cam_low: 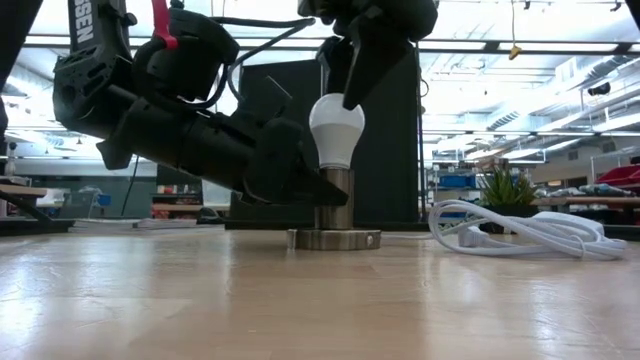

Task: Screw lightbulb
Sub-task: Insert the white lightbulb into the desk lamp

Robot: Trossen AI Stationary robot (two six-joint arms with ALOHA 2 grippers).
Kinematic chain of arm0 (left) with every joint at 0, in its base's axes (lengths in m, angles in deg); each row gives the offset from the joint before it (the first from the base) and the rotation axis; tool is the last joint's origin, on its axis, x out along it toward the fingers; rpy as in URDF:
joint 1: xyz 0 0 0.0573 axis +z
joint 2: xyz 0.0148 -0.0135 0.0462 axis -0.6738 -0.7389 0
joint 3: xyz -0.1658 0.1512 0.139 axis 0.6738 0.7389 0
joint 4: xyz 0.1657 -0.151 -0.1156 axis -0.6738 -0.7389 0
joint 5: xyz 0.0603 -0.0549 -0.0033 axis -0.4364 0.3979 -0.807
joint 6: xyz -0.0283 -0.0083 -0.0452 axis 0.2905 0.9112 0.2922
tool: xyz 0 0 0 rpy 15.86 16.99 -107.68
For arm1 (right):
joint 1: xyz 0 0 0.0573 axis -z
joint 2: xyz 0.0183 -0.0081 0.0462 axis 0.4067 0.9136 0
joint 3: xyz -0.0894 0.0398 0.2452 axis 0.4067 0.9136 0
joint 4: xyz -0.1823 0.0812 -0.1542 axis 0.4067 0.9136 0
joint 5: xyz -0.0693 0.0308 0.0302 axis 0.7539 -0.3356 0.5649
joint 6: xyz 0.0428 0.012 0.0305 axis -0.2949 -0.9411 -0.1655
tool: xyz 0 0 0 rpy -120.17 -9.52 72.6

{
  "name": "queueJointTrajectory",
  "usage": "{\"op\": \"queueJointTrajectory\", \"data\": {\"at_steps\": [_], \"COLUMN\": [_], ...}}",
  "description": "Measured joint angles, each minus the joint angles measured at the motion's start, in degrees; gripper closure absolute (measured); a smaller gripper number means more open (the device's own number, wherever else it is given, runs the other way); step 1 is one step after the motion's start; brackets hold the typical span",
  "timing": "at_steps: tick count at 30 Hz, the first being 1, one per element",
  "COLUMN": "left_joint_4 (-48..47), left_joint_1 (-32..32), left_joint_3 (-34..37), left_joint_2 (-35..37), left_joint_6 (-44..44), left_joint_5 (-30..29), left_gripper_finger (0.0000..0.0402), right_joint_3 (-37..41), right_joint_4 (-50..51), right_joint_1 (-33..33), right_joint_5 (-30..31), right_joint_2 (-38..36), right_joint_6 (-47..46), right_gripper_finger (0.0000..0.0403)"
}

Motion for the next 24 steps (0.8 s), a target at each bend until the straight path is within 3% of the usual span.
{"op": "queueJointTrajectory", "data": {"at_steps": [24], "left_joint_4": [-0.44], "left_joint_1": [0.00], "left_joint_3": [-0.09], "left_joint_2": [-0.02], "left_joint_6": [0.07], "left_joint_5": [0.00], "left_gripper_finger": [0.0215], "right_joint_3": [1.23], "right_joint_4": [-0.72], "right_joint_1": [0.11], "right_joint_5": [0.37], "right_joint_2": [-0.04], "right_joint_6": [1.77], "right_gripper_finger": [0.0050]}}
